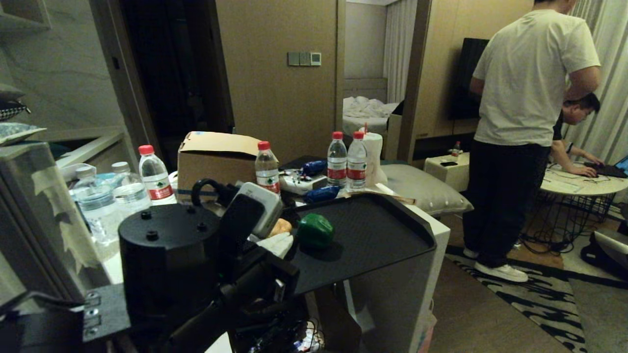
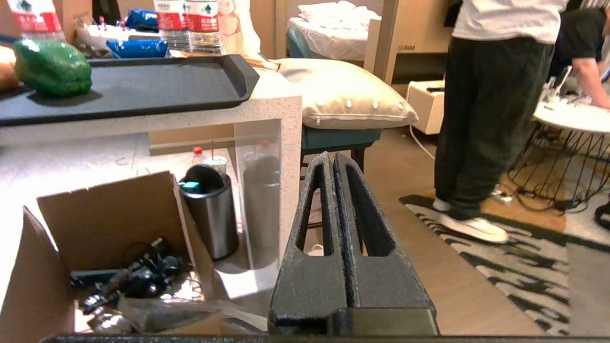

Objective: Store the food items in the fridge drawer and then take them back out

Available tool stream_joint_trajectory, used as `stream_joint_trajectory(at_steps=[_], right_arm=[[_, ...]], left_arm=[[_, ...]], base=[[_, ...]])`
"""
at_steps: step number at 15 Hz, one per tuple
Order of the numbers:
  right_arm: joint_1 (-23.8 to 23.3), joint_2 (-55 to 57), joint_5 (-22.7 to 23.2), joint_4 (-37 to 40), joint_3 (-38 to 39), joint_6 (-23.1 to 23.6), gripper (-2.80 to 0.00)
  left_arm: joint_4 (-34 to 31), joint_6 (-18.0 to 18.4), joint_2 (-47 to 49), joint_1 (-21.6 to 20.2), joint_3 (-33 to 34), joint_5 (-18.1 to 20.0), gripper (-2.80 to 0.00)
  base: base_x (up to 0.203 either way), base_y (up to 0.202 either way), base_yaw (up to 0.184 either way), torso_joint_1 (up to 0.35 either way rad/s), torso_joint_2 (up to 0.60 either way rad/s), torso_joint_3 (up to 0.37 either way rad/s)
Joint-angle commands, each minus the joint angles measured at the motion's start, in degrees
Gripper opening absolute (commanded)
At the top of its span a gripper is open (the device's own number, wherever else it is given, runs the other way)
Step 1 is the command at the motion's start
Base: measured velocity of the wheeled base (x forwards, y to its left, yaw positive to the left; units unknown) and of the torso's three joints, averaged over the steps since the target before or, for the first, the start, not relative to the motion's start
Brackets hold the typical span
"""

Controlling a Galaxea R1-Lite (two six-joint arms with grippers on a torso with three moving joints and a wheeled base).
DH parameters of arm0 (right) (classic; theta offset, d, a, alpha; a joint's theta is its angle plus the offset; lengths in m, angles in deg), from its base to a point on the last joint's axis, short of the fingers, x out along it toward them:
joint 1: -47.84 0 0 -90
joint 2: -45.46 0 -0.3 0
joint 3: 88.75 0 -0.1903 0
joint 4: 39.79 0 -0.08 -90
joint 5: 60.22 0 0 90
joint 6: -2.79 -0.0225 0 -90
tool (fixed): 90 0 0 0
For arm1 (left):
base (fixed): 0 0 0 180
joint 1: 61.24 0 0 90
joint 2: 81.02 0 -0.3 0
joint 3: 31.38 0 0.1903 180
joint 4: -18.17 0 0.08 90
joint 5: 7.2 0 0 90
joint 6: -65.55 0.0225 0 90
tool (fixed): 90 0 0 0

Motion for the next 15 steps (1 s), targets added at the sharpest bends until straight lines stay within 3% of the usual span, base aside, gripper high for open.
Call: stream_joint_trajectory(at_steps=[1,7,15], right_arm=[[0.0,0.0,-0.1,-0.2,1.8,-0.6,-2.80],[0.0,0.0,-0.1,-0.2,1.8,-0.6,-2.80],[0.0,0.0,-0.1,-0.2,1.8,-0.7,-2.80]], left_arm=[[2.4,0.0,3.0,-1.7,-0.4,0.0,-2.80],[8.1,0.1,8.5,-6.8,-3.0,0.1,-2.80],[9.5,0.1,14.5,-11.1,-5.2,0.0,-2.80]], base=[[0.000,0.000,0.000,0.000,0.00,0.000],[0.000,0.000,0.000,0.000,0.00,0.000],[0.000,0.000,0.000,0.000,0.00,0.000]])
